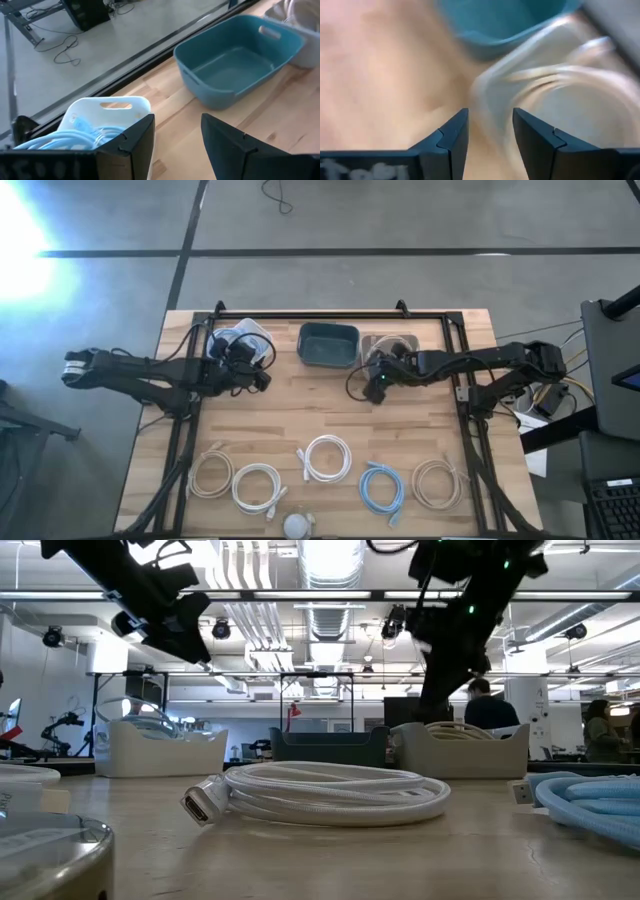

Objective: Pick & Place USB Port
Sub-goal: Put the blue charger cable into the white bin

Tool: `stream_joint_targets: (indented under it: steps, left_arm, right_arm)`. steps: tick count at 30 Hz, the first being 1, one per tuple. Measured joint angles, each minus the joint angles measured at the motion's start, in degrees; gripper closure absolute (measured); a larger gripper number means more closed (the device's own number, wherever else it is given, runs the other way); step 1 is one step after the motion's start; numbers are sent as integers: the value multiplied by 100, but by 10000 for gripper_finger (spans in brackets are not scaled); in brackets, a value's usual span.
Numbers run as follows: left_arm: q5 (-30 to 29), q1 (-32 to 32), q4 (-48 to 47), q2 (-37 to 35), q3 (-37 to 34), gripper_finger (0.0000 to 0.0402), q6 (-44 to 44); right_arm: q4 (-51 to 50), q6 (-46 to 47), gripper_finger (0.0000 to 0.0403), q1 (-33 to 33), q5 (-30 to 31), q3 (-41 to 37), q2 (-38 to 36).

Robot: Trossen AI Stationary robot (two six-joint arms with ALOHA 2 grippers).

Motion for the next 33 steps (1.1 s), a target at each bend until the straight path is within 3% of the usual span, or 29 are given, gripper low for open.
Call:
stream_joint_targets:
  steps: [5, 10, 21, 33]
  left_arm:
    - [0, 0, 491, 2, -9, 223, 111]
    - [35, -4, 837, 2, -29, 223, 496]
    - [39, -4, 882, 2, -40, 223, 520]
    - [42, -2, 930, 4, -40, 223, 509]
  right_arm:
    - [-373, 504, 259, 687, -1627, 306, 21]
    - [-362, 1174, 252, 1600, -2663, 311, 154]
    - [-338, 3105, 225, 3075, -2888, 220, 987]
    - [-546, 3146, 220, 3423, -2946, 843, 2490]
